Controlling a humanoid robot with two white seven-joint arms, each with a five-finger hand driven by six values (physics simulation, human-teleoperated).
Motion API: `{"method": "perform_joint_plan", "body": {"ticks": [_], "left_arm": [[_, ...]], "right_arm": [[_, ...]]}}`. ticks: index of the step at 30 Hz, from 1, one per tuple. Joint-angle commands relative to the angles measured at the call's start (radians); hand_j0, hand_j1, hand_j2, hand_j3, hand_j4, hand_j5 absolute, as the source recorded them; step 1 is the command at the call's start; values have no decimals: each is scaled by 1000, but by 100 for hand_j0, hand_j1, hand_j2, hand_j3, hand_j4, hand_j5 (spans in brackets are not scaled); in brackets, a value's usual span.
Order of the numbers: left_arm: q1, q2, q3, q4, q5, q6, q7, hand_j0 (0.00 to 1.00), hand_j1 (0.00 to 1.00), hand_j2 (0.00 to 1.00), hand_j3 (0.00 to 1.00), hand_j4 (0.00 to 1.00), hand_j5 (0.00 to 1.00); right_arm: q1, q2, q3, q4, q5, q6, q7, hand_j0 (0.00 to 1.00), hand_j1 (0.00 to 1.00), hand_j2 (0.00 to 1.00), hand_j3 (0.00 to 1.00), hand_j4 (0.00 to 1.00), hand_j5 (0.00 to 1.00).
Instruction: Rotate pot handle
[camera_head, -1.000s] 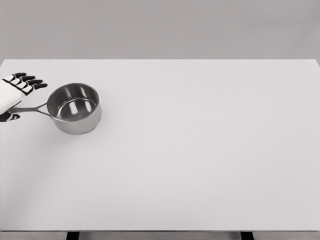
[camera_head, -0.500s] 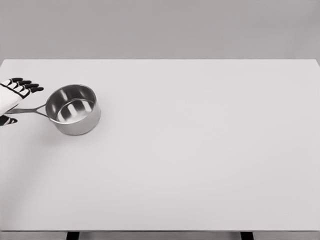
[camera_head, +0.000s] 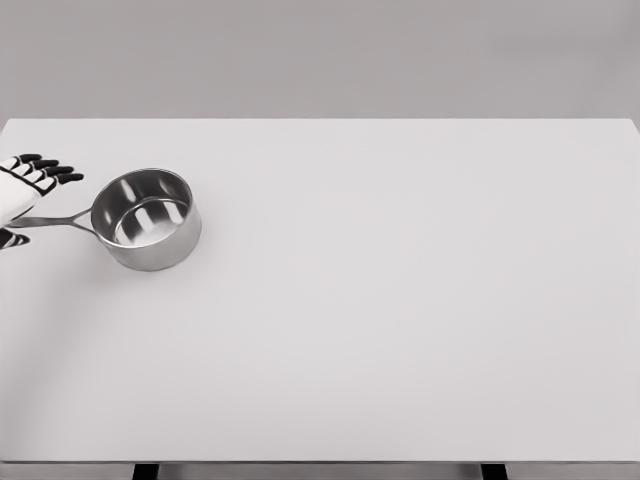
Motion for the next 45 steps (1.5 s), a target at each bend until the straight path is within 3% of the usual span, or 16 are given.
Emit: {"method": "perform_joint_plan", "body": {"ticks": [1,17,45], "left_arm": [[0,16,1,0,6,1,-2,100,100,100,100,100,100],[-6,18,0,12,-6,1,-20,100,100,100,100,100,100],[-72,5,-18,55,-38,1,-51,100,100,100,100,100,100]], "right_arm": [[0,0,0,0,0,0,0,100,100,100,100,100,100],[0,0,0,0,0,0,0,100,100,100,100,100,100],[0,0,0,0,0,0,0,100,100,100,100,100,100]]}}
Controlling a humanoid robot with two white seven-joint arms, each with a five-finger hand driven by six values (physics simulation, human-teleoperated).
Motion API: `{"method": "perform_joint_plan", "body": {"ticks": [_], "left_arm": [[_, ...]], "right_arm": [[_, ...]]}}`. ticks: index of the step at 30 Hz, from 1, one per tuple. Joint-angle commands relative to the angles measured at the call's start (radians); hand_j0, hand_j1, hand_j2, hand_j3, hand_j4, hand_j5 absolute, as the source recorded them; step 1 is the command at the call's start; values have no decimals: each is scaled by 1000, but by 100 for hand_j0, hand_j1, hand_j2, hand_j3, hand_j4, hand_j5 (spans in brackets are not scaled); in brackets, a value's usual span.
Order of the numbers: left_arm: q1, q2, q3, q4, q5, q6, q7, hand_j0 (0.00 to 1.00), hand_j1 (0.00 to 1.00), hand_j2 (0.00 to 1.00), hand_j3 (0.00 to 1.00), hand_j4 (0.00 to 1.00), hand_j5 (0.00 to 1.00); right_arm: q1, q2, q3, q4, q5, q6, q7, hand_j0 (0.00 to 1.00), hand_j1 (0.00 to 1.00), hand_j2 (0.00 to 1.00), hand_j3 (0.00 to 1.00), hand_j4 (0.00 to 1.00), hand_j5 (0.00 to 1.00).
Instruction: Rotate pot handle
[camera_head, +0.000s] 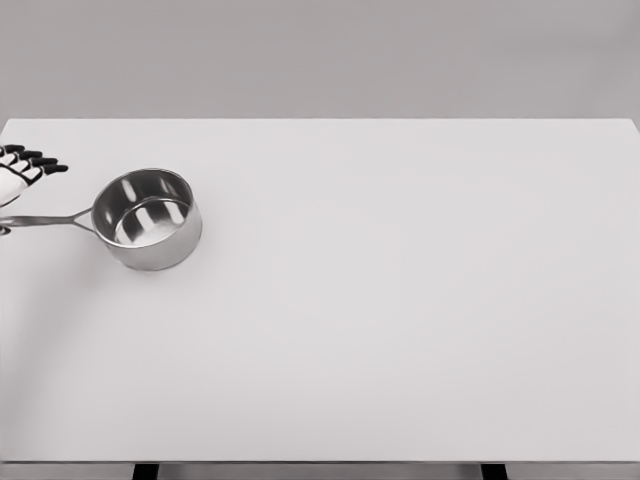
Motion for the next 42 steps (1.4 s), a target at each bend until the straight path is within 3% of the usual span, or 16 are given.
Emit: {"method": "perform_joint_plan", "body": {"ticks": [1,29,37,40,42], "left_arm": [[0,0,-6,1,5,1,0,100,100,100,100,100,100],[-26,-1,-11,21,6,1,0,100,100,100,100,100,100],[-58,-1,-11,54,6,1,0,100,100,100,100,100,100],[-103,6,-6,53,20,1,2,100,100,100,100,100,100],[-173,13,-3,48,89,1,2,100,100,100,100,100,100]], "right_arm": [[0,0,0,0,0,0,0,100,100,100,100,100,100],[0,0,0,0,0,0,0,100,100,100,100,100,100],[0,0,0,0,0,0,0,100,100,100,100,100,100],[0,0,0,0,0,0,0,100,100,100,100,100,100],[0,0,0,0,0,0,0,100,100,100,100,100,100]]}}
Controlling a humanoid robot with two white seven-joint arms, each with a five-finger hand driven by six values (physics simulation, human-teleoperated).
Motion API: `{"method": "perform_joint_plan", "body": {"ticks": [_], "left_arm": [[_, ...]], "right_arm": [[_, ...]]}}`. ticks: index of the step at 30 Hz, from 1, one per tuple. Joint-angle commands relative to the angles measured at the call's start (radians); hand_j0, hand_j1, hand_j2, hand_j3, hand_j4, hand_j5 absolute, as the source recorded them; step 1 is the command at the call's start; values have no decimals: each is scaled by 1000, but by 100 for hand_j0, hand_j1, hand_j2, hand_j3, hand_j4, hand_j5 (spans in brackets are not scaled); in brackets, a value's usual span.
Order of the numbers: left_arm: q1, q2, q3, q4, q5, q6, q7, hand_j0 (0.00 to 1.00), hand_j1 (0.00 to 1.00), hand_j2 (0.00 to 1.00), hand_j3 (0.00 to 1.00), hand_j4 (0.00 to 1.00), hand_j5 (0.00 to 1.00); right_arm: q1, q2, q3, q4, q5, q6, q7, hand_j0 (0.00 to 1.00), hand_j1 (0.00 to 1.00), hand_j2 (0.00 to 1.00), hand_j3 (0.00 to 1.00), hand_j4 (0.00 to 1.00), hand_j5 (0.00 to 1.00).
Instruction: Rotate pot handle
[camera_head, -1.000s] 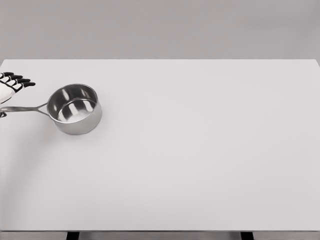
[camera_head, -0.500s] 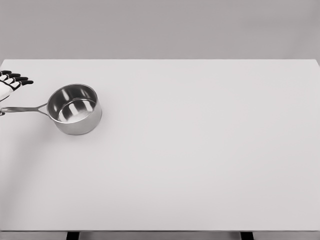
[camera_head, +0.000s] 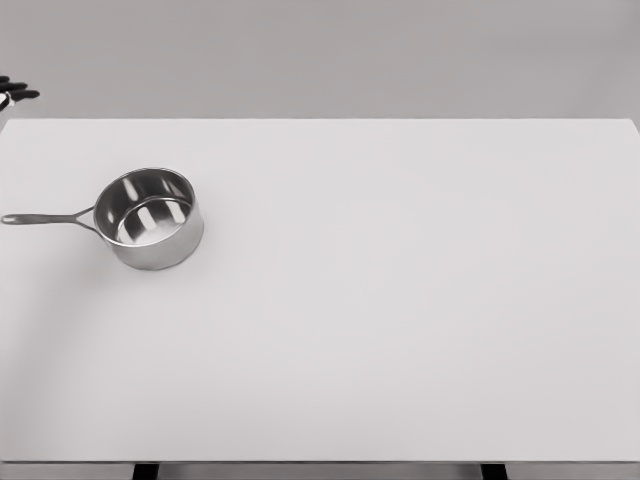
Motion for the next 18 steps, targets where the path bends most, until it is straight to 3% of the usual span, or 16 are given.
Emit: {"method": "perform_joint_plan", "body": {"ticks": [1,2,4,5,6,8,11,18], "left_arm": [[-6,6,2,-17,90,1,2,100,100,100,100,100,100],[-12,3,-1,-56,180,1,9,100,100,100,100,100,100],[17,6,-49,-188,444,1,13,100,100,100,100,100,100],[18,9,-139,-251,602,1,13,100,100,100,100,100,100],[17,38,-207,-314,685,1,12,100,100,100,100,100,100],[15,50,-330,-418,691,1,7,100,100,100,100,100,100],[38,47,-402,-503,693,1,4,100,100,100,100,100,100],[40,50,-402,-517,694,1,6,100,100,100,100,100,100]], "right_arm": [[0,0,0,0,0,0,0,100,100,100,100,100,100],[0,0,0,0,0,0,0,100,100,100,100,100,100],[0,0,0,0,0,0,0,100,100,100,100,100,100],[0,0,0,0,0,0,0,100,100,100,100,100,100],[0,0,0,0,0,0,0,100,100,100,100,100,100],[0,0,0,0,0,0,0,100,100,100,100,100,100],[0,0,0,0,0,0,0,100,100,100,100,100,100],[0,0,0,0,0,0,0,100,100,100,100,100,100]]}}
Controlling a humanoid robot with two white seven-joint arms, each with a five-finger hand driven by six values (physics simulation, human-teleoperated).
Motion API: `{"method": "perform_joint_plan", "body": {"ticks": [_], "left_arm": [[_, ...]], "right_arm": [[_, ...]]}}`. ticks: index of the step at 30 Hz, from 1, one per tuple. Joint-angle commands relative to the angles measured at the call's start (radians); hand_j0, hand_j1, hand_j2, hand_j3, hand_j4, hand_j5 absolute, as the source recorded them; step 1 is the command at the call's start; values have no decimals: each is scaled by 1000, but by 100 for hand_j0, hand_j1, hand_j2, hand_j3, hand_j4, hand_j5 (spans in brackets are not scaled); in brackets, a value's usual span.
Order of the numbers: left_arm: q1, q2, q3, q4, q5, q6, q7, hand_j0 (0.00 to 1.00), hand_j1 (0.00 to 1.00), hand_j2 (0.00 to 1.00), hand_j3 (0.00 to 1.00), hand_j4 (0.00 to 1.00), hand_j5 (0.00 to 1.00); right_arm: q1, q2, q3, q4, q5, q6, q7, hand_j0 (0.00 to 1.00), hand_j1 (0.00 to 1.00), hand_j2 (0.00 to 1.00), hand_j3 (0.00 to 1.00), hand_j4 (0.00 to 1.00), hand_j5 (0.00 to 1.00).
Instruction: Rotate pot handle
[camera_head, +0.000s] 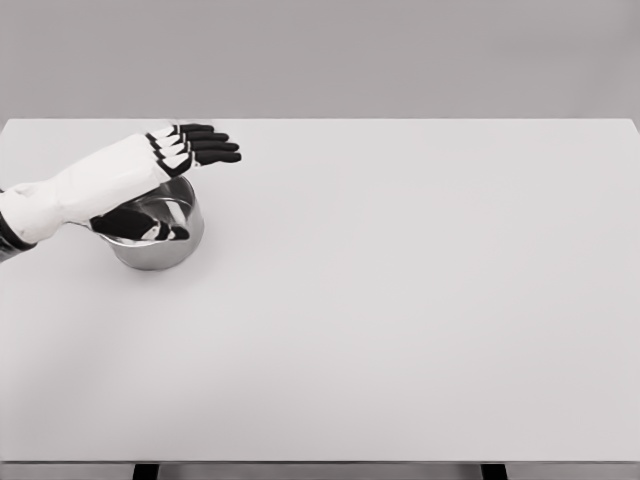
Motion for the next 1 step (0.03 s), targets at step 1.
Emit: {"method": "perform_joint_plan", "body": {"ticks": [1], "left_arm": [[0,2,-7,-9,13,1,1,100,100,100,100,100,100]], "right_arm": [[0,0,0,0,0,0,0,100,100,100,100,100,100]]}}
